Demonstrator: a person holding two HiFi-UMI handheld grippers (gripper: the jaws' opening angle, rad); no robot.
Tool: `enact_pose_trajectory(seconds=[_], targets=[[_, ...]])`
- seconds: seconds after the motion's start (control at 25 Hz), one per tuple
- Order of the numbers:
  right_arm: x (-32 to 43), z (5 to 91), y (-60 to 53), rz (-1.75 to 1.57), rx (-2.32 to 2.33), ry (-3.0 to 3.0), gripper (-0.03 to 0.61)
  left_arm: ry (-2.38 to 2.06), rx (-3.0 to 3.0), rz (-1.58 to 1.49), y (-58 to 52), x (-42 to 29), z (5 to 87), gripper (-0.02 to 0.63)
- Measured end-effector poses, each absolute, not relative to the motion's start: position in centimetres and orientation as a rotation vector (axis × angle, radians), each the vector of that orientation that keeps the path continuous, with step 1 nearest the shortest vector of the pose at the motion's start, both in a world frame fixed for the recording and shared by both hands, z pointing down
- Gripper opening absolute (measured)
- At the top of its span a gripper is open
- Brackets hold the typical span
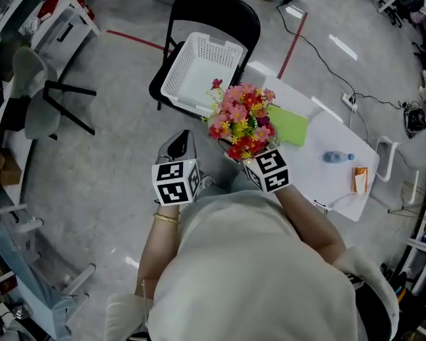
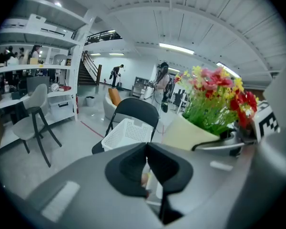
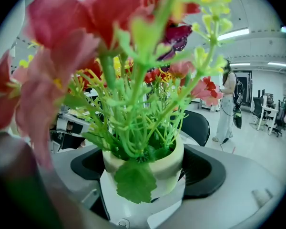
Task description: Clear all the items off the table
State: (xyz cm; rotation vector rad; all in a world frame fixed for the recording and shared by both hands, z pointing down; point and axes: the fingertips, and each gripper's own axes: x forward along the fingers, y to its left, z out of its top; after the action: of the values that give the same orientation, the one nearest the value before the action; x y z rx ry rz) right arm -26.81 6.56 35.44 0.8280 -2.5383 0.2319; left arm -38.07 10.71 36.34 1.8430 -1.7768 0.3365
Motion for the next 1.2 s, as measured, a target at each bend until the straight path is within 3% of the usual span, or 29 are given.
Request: enact_pose_trajectory(seconds=[0.64, 1.2], targets=[[-29.5, 38.1, 3.6, 0.240, 0.803, -2.492, 0.485, -1.809, 1.748, 0.280, 9.4, -42.2, 37.8, 0.009], [-33.3, 41.5, -5.0, 0.262, 0.774, -2.469, 0.485, -1.776, 1.708, 0.296, 1.8, -45.6, 40.2, 0.009]])
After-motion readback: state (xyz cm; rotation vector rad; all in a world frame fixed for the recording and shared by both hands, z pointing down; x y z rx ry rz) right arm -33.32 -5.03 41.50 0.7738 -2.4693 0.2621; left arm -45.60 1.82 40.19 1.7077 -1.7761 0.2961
